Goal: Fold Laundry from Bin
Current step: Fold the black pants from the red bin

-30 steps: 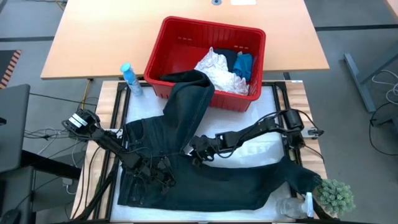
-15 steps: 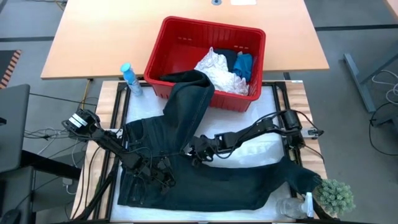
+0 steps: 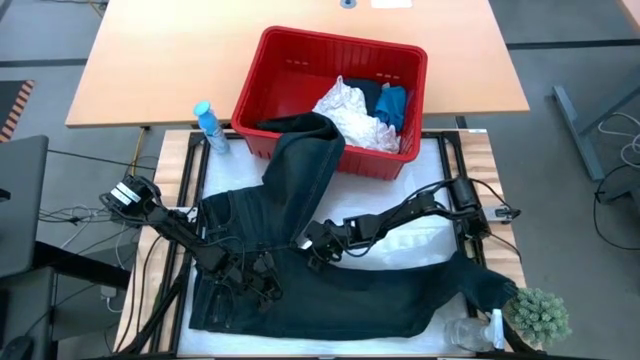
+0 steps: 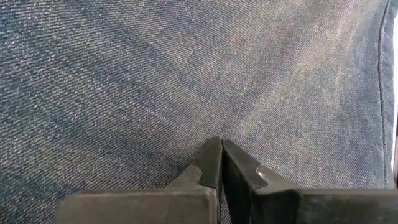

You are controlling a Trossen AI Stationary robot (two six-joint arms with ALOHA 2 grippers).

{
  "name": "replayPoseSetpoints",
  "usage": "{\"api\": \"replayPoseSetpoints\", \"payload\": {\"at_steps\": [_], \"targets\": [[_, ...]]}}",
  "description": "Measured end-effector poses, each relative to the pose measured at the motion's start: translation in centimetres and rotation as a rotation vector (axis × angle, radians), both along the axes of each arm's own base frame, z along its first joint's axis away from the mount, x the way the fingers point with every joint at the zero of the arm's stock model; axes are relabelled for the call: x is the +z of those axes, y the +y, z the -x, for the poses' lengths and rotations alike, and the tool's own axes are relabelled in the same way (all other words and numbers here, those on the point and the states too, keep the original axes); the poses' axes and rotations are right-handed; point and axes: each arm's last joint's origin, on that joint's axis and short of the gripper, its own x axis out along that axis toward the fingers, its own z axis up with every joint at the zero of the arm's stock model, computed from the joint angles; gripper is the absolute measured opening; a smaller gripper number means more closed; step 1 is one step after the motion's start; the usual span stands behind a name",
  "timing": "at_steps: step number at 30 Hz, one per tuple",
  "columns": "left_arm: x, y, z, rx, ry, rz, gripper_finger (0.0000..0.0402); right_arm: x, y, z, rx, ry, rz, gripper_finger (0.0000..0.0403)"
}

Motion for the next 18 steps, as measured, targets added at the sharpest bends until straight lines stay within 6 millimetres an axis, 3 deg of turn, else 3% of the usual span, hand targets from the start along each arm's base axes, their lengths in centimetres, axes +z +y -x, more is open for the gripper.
{"api": "replayPoseSetpoints", "payload": {"at_steps": [11,18], "targets": [[-0.1,-0.1,0.3,-0.002,0.013,-0.020,0.0000,-0.8,0.1,1.4,-0.126,0.169,0.030,0.0019],[-0.1,-0.1,0.3,-0.005,0.020,-0.021,0.0000,-1.0,-1.1,1.5,-0.186,0.202,0.044,0.0043]]}}
